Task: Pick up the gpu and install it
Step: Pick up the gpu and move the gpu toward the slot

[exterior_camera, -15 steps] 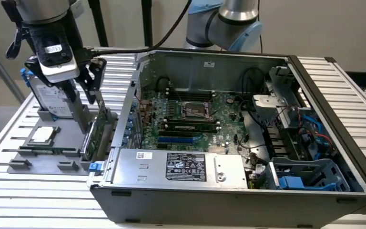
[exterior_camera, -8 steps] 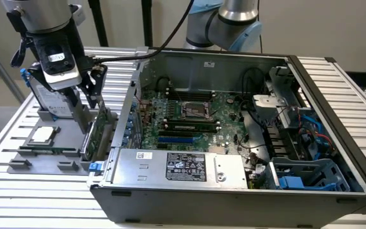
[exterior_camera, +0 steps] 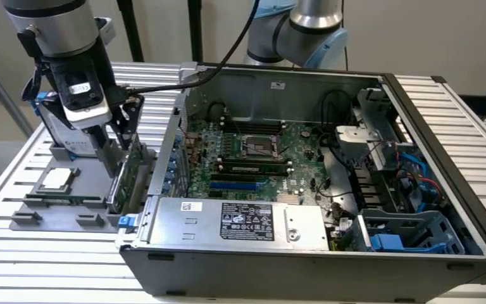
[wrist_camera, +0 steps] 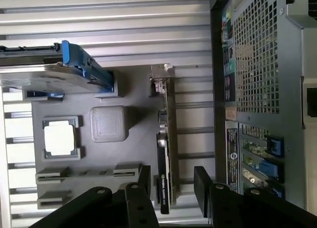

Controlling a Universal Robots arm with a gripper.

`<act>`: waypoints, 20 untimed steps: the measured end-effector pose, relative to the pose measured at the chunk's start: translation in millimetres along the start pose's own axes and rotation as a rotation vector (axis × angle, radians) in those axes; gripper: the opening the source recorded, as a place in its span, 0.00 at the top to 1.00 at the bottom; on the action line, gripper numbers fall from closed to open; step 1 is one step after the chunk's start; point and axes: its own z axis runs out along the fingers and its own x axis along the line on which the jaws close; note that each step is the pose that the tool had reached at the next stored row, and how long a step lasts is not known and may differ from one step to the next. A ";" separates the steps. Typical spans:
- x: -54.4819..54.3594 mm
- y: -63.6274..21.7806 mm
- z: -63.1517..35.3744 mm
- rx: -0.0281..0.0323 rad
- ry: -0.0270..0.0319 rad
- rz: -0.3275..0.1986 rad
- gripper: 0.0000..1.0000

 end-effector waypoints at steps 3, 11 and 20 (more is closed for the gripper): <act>0.5 -0.5 5.4 0.0000 0.0001 0.000 0.00; 1.6 -1.9 20.0 -0.0001 -0.0008 -0.001 0.00; 2.5 -3.1 36.3 -0.0004 -0.0003 -0.014 0.00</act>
